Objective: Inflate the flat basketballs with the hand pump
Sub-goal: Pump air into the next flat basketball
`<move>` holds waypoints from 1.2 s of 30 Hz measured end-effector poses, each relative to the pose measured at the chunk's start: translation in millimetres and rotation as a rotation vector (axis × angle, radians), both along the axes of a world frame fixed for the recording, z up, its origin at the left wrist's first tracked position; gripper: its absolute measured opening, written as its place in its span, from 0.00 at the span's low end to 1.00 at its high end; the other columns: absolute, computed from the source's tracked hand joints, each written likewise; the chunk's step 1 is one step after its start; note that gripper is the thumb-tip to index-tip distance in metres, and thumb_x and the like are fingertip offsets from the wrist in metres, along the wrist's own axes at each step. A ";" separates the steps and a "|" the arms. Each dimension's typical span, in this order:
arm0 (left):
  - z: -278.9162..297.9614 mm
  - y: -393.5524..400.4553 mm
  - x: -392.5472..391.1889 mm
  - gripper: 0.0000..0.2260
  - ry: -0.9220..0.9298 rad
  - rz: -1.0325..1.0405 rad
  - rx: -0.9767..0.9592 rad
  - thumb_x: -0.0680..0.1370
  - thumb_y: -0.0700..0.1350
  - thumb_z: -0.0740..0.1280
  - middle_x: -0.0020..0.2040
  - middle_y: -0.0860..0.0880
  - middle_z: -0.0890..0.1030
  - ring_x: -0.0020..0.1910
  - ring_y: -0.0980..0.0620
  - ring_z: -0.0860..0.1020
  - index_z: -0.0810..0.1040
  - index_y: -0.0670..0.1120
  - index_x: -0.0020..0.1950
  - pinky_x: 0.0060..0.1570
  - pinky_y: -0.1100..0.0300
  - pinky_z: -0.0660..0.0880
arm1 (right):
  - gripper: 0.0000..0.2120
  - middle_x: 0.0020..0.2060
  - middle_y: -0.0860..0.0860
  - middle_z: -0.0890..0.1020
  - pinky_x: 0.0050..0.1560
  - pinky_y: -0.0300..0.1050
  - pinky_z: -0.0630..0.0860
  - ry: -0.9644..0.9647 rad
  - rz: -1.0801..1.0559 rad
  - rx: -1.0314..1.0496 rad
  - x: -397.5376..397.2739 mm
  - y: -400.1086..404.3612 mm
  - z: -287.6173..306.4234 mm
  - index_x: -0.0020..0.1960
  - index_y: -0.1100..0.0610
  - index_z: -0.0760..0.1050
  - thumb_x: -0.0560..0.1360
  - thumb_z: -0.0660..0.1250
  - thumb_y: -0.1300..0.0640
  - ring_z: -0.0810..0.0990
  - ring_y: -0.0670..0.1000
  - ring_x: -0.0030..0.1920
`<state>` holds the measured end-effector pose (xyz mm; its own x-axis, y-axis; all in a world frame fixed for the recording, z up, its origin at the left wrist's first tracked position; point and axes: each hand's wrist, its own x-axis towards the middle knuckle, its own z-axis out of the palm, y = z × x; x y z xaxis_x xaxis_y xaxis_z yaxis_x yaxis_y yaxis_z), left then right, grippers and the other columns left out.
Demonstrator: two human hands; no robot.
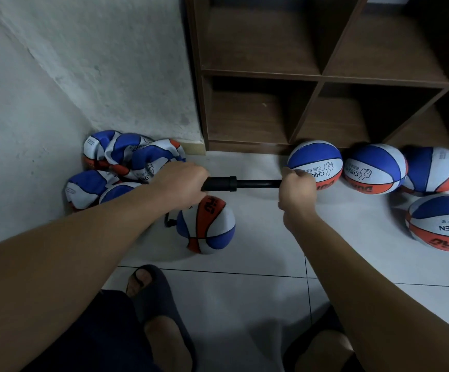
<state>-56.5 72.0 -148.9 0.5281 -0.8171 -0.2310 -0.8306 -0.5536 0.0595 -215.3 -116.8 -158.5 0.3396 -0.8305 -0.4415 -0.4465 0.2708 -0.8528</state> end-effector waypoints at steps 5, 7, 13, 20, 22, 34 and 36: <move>3.4 -8.8 -12.8 0.05 0.048 -0.003 -0.022 0.79 0.44 0.69 0.35 0.52 0.75 0.31 0.54 0.74 0.76 0.52 0.45 0.30 0.57 0.68 | 0.12 0.39 0.52 0.77 0.39 0.48 0.72 0.028 0.168 -0.124 5.9 30.2 9.5 0.51 0.58 0.75 0.87 0.59 0.52 0.76 0.50 0.40; 2.3 -11.0 -18.0 0.06 0.045 -0.023 -0.014 0.79 0.44 0.70 0.35 0.53 0.75 0.31 0.54 0.73 0.74 0.52 0.45 0.29 0.57 0.66 | 0.14 0.38 0.53 0.77 0.39 0.48 0.70 0.031 0.210 -0.122 6.8 38.0 5.3 0.50 0.60 0.76 0.87 0.59 0.52 0.75 0.52 0.38; 0.2 -11.7 -23.4 0.07 0.038 -0.066 0.016 0.80 0.46 0.70 0.36 0.53 0.74 0.32 0.54 0.73 0.73 0.53 0.46 0.28 0.57 0.64 | 0.16 0.35 0.53 0.76 0.38 0.51 0.72 0.058 0.287 -0.039 8.1 46.8 -6.8 0.49 0.57 0.76 0.87 0.59 0.48 0.74 0.52 0.35; 3.4 -8.6 -14.4 0.06 0.056 -0.064 -0.019 0.81 0.47 0.67 0.35 0.53 0.77 0.32 0.53 0.76 0.74 0.53 0.44 0.30 0.57 0.70 | 0.15 0.34 0.52 0.74 0.39 0.50 0.72 0.098 0.299 -0.003 6.0 29.5 1.9 0.52 0.58 0.78 0.86 0.62 0.47 0.73 0.52 0.36; 5.2 -5.8 -6.8 0.08 0.031 -0.045 -0.038 0.81 0.49 0.67 0.35 0.53 0.77 0.31 0.53 0.77 0.74 0.55 0.42 0.30 0.56 0.71 | 0.14 0.34 0.52 0.74 0.39 0.51 0.72 0.093 0.236 -0.027 1.7 11.0 4.9 0.51 0.60 0.78 0.84 0.64 0.48 0.73 0.53 0.37; 19.2 -11.4 3.4 0.15 -0.007 0.004 -0.061 0.82 0.47 0.67 0.37 0.52 0.75 0.32 0.52 0.74 0.67 0.56 0.38 0.31 0.56 0.66 | 0.12 0.41 0.52 0.78 0.41 0.49 0.72 0.039 0.203 -0.238 5.0 0.0 14.6 0.53 0.58 0.78 0.86 0.61 0.51 0.75 0.51 0.41; 23.2 -13.7 2.2 0.13 0.000 0.003 -0.074 0.81 0.47 0.68 0.36 0.51 0.76 0.33 0.51 0.75 0.69 0.56 0.39 0.30 0.57 0.66 | 0.13 0.41 0.52 0.80 0.41 0.48 0.73 0.019 0.237 -0.290 12.3 12.5 20.6 0.53 0.58 0.78 0.87 0.60 0.51 0.76 0.48 0.40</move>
